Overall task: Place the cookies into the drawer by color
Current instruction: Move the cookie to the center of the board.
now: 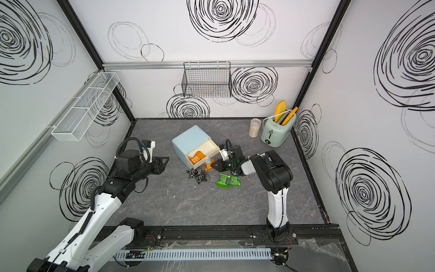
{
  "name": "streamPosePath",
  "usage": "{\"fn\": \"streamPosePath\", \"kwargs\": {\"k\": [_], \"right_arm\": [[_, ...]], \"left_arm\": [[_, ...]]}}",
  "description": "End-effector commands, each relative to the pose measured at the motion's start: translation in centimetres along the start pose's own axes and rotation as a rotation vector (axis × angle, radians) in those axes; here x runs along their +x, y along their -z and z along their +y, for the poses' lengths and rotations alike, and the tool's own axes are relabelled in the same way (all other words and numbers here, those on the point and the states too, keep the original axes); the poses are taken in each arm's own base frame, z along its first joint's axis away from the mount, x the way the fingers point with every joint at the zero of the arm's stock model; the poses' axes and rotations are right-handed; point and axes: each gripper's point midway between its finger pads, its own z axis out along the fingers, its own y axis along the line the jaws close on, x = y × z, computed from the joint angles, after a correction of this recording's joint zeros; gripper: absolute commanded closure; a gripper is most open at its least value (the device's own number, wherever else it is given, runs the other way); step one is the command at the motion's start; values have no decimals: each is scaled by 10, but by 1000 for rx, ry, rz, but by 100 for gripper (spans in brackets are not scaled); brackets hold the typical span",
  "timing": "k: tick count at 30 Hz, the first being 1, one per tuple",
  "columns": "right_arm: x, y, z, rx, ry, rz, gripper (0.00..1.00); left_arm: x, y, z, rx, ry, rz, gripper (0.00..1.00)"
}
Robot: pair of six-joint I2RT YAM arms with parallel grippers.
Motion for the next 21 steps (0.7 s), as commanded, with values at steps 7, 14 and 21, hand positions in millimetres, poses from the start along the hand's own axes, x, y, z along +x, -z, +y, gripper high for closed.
{"fn": "streamPosePath", "kwargs": {"k": [7, 14, 21], "right_arm": [[28, 12, -15, 76, -65, 52, 100], [35, 20, -13, 73, -79, 57, 100], [43, 32, -10, 94, -69, 68, 100]], "left_arm": [[-12, 2, -2, 14, -3, -52, 50], [-12, 2, -2, 14, -2, -53, 50], [-13, 2, -2, 14, -3, -56, 50]]}}
